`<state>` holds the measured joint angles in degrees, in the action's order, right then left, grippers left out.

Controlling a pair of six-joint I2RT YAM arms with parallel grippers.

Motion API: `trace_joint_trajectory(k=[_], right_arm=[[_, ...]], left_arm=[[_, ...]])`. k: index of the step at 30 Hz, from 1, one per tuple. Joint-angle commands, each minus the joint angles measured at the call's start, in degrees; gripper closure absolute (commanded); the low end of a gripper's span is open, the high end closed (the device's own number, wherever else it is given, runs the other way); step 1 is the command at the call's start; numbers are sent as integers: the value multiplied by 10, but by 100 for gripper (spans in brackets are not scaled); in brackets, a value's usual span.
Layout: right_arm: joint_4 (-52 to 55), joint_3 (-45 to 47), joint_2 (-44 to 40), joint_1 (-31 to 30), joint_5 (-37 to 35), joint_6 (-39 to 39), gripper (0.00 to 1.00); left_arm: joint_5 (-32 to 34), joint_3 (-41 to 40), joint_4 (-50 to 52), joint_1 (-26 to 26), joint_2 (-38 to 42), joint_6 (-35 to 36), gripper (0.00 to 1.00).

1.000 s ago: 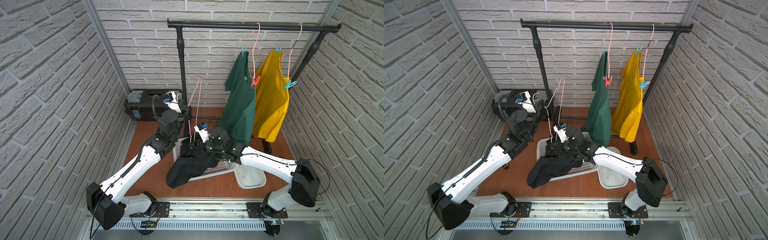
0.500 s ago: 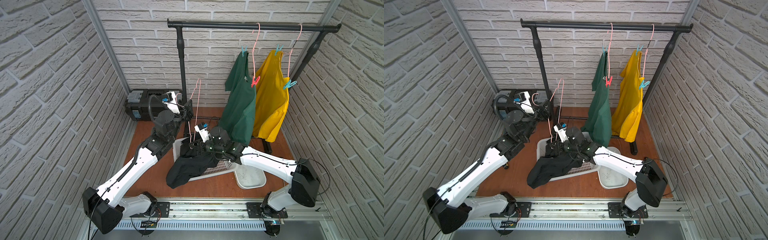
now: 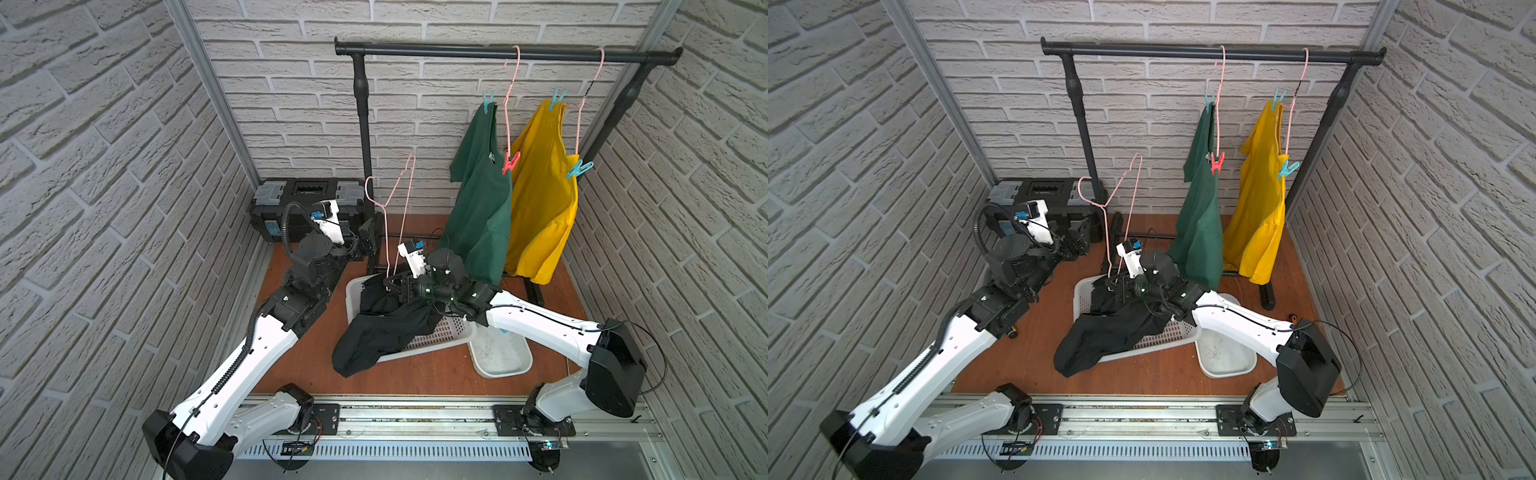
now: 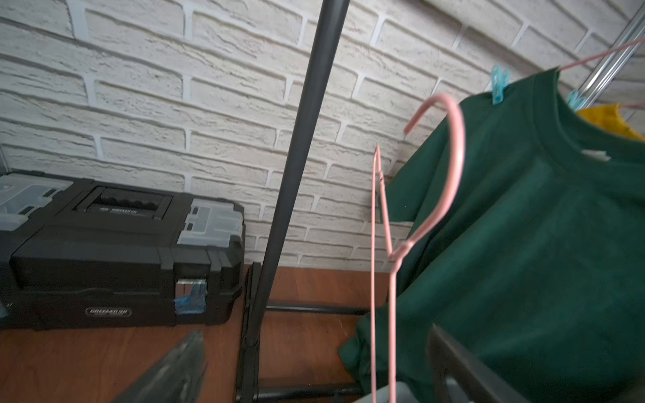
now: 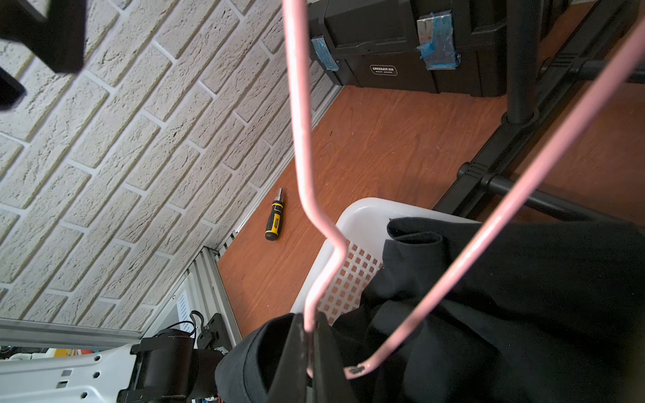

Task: Remove the clothespins securing t-shirts to the hanger
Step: Place the hanger on the clothes rail.

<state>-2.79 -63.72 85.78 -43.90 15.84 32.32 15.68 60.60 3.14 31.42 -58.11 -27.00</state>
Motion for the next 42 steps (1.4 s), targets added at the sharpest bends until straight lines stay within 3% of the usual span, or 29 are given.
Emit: trace_joint_trajectory(k=[1, 6, 12, 29, 42], right_arm=[[-21, -26, -25, 7, 8, -9, 98], [-3, -66, -22, 22, 27, -9, 98], [12, -124, -12, 44, 38, -4, 98], [76, -382, 113, 101, 94, 10, 98], [104, -560, 211, 111, 113, 29, 98]], left_arm=[[-11, -23, 36, -5, 23, 20, 2], [-72, -26, 124, -5, 38, 30, 2], [-68, -54, 202, -5, 66, 25, 2], [-102, -142, 217, -5, 110, -26, 2], [-105, -160, 216, -5, 119, -33, 2]])
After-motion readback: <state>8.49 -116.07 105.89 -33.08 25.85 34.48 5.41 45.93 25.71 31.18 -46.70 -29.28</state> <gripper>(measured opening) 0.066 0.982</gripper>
